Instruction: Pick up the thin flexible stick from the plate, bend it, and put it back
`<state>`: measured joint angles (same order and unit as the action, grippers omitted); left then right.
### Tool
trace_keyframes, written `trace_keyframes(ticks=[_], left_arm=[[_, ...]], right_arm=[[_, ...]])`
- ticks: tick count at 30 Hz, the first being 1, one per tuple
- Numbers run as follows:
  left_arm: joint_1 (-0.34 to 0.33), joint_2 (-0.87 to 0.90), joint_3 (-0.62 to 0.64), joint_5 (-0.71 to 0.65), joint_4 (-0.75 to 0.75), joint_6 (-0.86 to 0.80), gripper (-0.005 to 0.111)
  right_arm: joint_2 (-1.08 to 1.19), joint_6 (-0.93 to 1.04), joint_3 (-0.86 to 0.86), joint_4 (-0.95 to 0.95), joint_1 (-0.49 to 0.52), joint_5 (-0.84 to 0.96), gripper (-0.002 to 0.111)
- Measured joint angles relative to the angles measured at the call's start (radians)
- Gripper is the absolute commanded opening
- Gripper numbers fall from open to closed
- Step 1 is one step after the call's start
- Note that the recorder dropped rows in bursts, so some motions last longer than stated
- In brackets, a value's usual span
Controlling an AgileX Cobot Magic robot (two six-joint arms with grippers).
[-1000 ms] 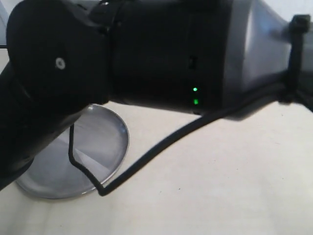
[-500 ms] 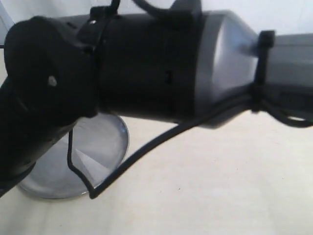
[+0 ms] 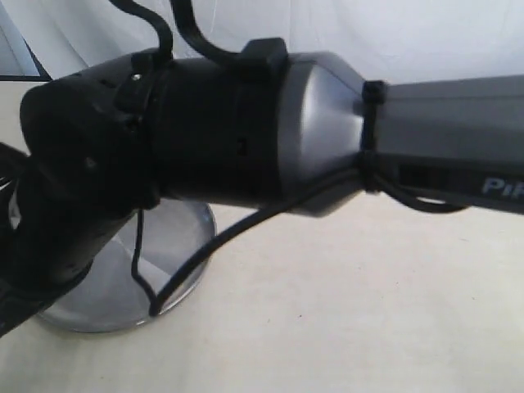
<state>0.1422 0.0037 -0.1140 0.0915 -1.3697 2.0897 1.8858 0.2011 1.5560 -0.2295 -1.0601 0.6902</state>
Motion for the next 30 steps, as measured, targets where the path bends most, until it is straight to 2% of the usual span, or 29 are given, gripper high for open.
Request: trace_keyframes(ticks=[4, 11, 25, 27, 30], left_arm=[[0.0, 0.0, 0.0, -0.002, -0.048, -0.002, 0.052], [0.0, 0.0, 0.0, 0.0, -0.082, -0.002, 0.052], [0.0, 0.0, 0.0, 0.0, -0.208, -0.002, 0.052], [0.0, 0.0, 0.0, -0.001, -0.213, -0.002, 0.052], [0.0, 0.0, 0.0, -0.001, -0.215, -0.002, 0.052]], right_arm=[[0.043, -0.127, 0.0, 0.132, 0.073, 0.002, 0.0], [0.172, -0.167, 0.0, 0.172, 0.2, 0.04, 0.0], [0.301, -0.167, 0.0, 0.201, 0.209, 0.024, 0.0], [0.306, -0.167, 0.0, 0.203, 0.209, 0.022, 0.003], [0.308, -0.167, 0.0, 0.203, 0.209, 0.017, 0.02]])
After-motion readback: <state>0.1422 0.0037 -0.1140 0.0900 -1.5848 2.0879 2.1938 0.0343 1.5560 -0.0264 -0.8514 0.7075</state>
